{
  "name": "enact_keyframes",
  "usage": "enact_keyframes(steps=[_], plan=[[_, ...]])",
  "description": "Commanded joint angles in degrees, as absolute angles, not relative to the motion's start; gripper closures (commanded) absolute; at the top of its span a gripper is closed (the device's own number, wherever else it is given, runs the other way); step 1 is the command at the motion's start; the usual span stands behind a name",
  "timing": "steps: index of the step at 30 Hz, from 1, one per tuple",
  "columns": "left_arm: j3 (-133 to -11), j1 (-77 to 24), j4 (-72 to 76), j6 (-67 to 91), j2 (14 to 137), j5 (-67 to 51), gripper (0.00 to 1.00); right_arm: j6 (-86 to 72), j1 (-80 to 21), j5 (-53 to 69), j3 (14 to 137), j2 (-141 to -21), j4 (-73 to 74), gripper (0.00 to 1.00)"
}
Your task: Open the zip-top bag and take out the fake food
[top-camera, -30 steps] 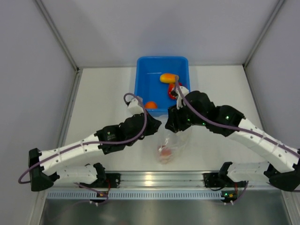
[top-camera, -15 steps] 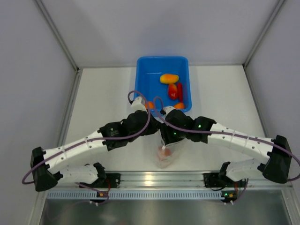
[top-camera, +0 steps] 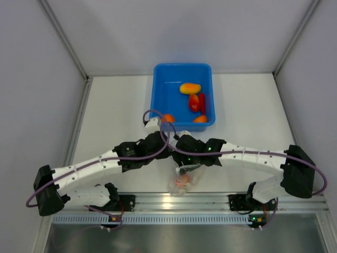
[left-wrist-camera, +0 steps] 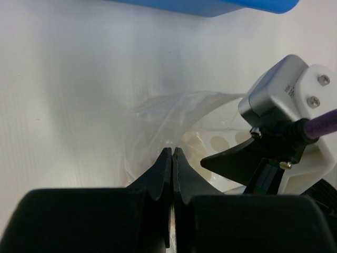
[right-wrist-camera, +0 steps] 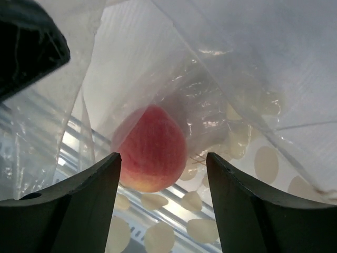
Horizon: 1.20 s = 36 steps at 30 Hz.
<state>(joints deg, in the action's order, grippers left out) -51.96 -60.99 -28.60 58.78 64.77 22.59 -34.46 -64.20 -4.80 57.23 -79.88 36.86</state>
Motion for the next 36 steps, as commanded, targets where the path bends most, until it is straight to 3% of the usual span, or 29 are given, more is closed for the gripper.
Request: enact_keyframes(steps=[1,14,25,36], plan=[[-51.07,-61.35,-21.27,61.17,62.84,24.08,1.0,-34.28,-68.81,-0.35,55.9,-81.12,31.21,0.33],[-45.53,-61.44,-15.91,66.27,54.5,26.19,1.0,-40.6,-69.69,-2.01,49.92,-77.87,24.09,0.42],[-43.95,-61.52,-15.91,66.97,54.14,26.28,1.0,-44.47,-73.56,-8.51,51.42,-83.67,18.64,0.26],[-41.84,-61.52,-15.82,67.15,53.88,26.45,1.0,-52.3,-73.83,-18.45,43.86,-82.09,-1.47,0.25]])
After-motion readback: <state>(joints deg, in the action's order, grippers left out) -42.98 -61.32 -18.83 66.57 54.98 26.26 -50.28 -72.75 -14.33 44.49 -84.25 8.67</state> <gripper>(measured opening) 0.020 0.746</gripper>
